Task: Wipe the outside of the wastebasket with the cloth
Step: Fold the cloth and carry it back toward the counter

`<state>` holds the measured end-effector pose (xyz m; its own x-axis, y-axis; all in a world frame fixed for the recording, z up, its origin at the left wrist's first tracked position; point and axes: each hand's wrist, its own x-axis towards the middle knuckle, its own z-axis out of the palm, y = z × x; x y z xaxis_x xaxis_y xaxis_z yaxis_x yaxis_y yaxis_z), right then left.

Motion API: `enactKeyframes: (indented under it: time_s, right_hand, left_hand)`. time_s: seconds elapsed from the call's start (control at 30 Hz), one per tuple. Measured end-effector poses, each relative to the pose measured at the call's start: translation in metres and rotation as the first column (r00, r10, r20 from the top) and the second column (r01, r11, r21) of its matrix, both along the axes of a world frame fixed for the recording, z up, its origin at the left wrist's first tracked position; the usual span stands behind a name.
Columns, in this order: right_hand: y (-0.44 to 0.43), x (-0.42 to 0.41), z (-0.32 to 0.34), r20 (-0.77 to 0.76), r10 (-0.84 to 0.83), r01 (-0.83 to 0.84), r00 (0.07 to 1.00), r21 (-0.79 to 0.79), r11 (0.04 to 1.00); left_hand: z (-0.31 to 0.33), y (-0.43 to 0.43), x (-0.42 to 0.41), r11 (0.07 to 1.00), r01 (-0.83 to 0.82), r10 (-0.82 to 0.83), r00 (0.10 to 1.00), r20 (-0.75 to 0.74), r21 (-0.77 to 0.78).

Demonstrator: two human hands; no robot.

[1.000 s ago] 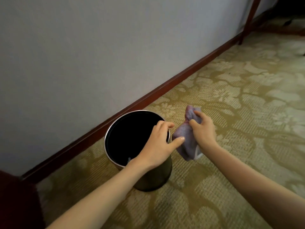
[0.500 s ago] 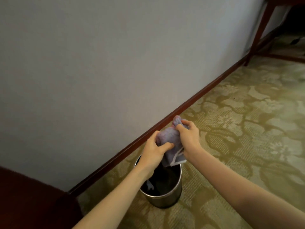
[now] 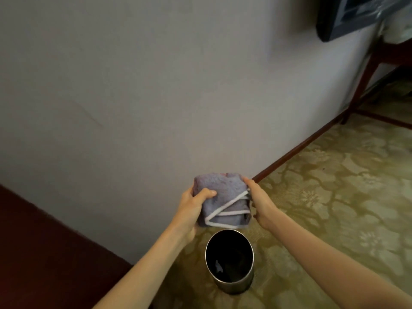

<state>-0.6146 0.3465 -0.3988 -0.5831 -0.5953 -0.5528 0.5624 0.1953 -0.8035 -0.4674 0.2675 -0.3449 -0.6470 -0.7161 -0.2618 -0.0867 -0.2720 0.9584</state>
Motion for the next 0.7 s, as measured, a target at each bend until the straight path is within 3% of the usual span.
enactKeyframes:
  time_s: [0.1,0.27,0.57,0.7]
  right_hand:
    - [0.005,-0.002,0.044,0.091,0.104,-0.107,0.99,0.036,0.994]
    - [0.003,-0.007,0.115,0.099,0.211,-0.213,0.972,0.007,0.977]
    - [-0.02,0.009,0.222,0.077,0.245,-0.228,0.967,-0.179,0.957]
    - [-0.038,0.028,0.262,0.062,0.279,-0.255,0.958,-0.255,0.933]
  left_hand:
    - [0.055,-0.004,0.006,1.0,0.0,0.0,1.0,-0.009,0.026]
    - [0.133,-0.007,0.013,0.997,-0.045,0.046,0.999,-0.007,0.065]
    - [0.235,-0.018,0.037,0.97,-0.167,0.175,0.984,-0.03,0.174]
    - [0.271,-0.036,0.06,0.971,-0.194,0.197,0.98,-0.007,0.137]
